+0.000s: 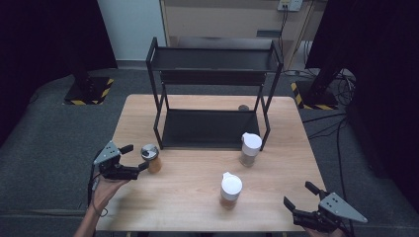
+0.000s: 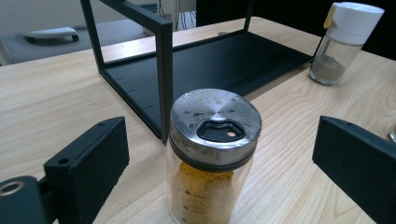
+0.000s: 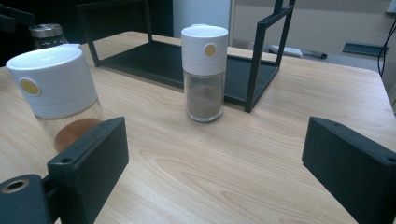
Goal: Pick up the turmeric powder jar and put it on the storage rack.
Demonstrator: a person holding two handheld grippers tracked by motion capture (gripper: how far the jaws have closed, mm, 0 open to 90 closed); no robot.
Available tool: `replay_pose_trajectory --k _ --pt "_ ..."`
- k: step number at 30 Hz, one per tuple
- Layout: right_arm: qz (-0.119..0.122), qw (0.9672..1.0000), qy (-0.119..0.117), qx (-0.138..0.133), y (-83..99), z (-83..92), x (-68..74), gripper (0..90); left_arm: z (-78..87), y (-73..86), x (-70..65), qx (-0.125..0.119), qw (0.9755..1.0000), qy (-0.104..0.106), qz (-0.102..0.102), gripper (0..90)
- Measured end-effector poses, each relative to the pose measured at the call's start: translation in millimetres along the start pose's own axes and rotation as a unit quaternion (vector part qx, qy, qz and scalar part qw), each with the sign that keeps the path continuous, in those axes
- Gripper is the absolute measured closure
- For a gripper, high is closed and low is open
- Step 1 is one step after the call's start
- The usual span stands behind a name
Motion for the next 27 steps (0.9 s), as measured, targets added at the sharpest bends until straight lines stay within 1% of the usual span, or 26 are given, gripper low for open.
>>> replay_pose_trajectory --k 6,8,10,12,18,19,21,24,27 --pt "0.0 1.0 0.0 0.001 -0.1 -0.1 0.1 7.3 -9.3 4.8 3.3 -0.001 1.0 -0.001 -0.003 3.6" --pt "0.001 1.0 0.0 0.001 -0.1 0.0 0.2 7.3 -12.9 5.7 3.4 0.002 1.0 0.0 -0.006 4.0" --pt "0.0 1.0 0.0 0.001 -0.1 0.1 0.0 7.3 -16.0 6.8 4.0 0.003 1.0 0.001 -0.005 4.5" --pt "0.0 1.0 0.0 0.001 -0.1 0.0 0.1 7.3 -19.2 8.3 5.5 0.003 1.0 0.005 -0.003 5.1" --pt "0.0 1.0 0.001 0.003 -0.3 0.0 0.4 7.4 -28.9 12.1 5.9 0.008 0.9998 0.014 -0.005 10.1" --pt "0.0 1.0 0.001 0.003 -0.3 0.0 0.4 7.4 -30.1 13.1 5.8 0.007 0.9998 0.016 -0.005 10.1" --pt "0.0 1.0 0.001 0.002 -0.3 0.1 0.3 7.5 -31.9 14.9 5.8 0.006 0.9998 0.019 -0.008 13.2" --pt "0.0 1.0 0.0 0.001 -0.1 0.1 0.0 7.5 -33.6 19.1 7.3 -0.004 0.9997 0.023 -0.001 16.4" --pt "0.0 1.0 -0.001 0.002 -0.2 0.1 0.3 7.5 -34.2 21.7 7.8 -0.014 0.9996 0.023 -0.003 21.9"
Point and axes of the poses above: each handheld gripper's, and its own axes: z roughly backward along the jaws, y roughly out of its underside, x roughly to its left, the point moved 7 cm from there along -z, roughly forward along the jaws, and after that the axes turned 13 degrees about -x, right-handed, at the moved point
